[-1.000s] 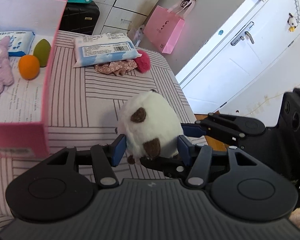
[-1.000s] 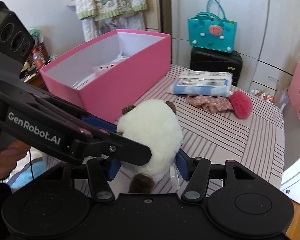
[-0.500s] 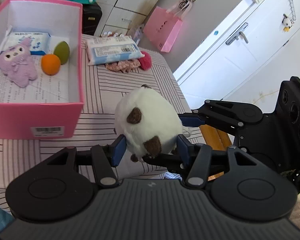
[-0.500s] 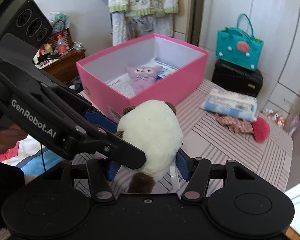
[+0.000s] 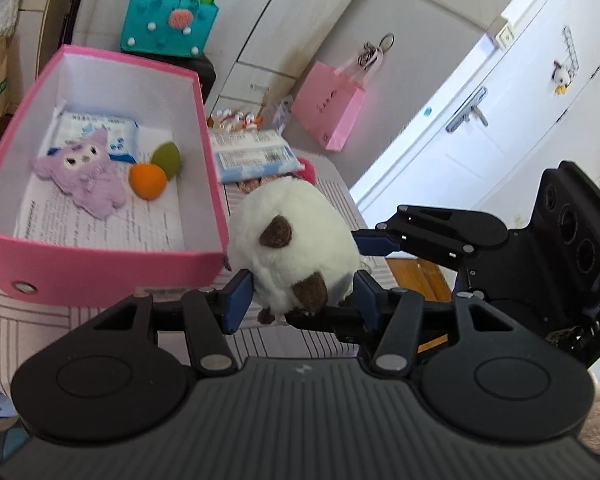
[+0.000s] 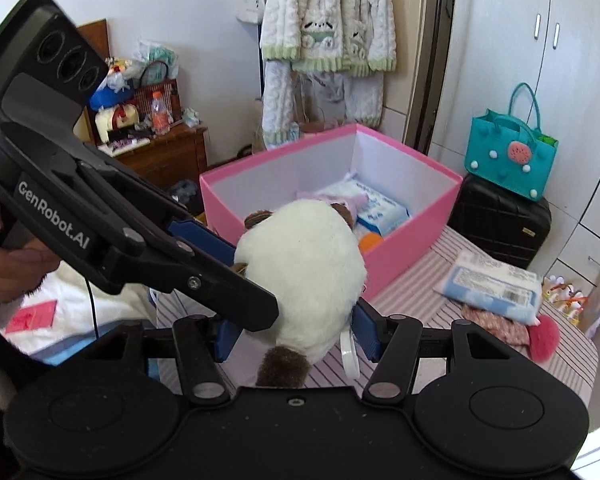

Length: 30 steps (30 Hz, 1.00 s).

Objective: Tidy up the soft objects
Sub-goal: 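Lift the plush cat with the left tool and carry it over the pink box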

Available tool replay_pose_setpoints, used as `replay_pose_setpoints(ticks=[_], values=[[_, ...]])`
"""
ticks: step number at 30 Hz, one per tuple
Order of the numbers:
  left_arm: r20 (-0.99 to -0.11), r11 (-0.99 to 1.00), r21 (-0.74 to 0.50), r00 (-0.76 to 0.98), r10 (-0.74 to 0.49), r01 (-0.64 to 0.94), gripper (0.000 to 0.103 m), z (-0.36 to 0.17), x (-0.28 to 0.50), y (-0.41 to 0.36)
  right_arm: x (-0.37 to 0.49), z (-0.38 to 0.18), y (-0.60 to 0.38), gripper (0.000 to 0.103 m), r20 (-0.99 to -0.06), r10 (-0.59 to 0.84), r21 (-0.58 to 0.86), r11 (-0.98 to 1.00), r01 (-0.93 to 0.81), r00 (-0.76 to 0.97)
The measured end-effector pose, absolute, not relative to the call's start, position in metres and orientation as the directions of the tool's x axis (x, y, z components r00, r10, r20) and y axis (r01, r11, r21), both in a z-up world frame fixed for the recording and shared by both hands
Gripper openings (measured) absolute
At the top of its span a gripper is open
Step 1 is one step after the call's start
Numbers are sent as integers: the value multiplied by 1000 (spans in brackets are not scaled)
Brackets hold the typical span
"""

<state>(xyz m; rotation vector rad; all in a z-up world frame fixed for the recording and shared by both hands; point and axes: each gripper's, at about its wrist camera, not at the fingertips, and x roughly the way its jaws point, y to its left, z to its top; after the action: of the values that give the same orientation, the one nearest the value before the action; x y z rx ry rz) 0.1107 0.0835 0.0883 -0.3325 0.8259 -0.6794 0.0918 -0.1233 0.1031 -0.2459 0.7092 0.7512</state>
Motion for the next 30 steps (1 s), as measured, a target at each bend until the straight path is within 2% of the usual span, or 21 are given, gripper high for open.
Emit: replay_pose_setpoints(ticks=[6,10,15,18,24,30], values=[[-527,752,-507,539,-657,421,53,99,116,103,100,114,-107,63,-639,553,6,698,-716,535],[-469,756,-513,605,-644,407,53,107,124,126,118,123,-95,63,-612,583,0,676,-736,535],[-430,796,-478,691,-581,372,55,114,129,149,150,134,-70,63,-583,634,39,647,-762,509],[-424,816,-470,724,-544,337,55,115,136,165,159,134,-48,63,-572,644,7,623,-782,508],[-468,865,-431,755,-459,259,54,100,165,179,196,114,-21,63,-581,674,76,602,-795,455],[-564,911,-323,720,-404,258,54,78,198,176,231,73,-10,63,-613,689,148,581,-800,386]])
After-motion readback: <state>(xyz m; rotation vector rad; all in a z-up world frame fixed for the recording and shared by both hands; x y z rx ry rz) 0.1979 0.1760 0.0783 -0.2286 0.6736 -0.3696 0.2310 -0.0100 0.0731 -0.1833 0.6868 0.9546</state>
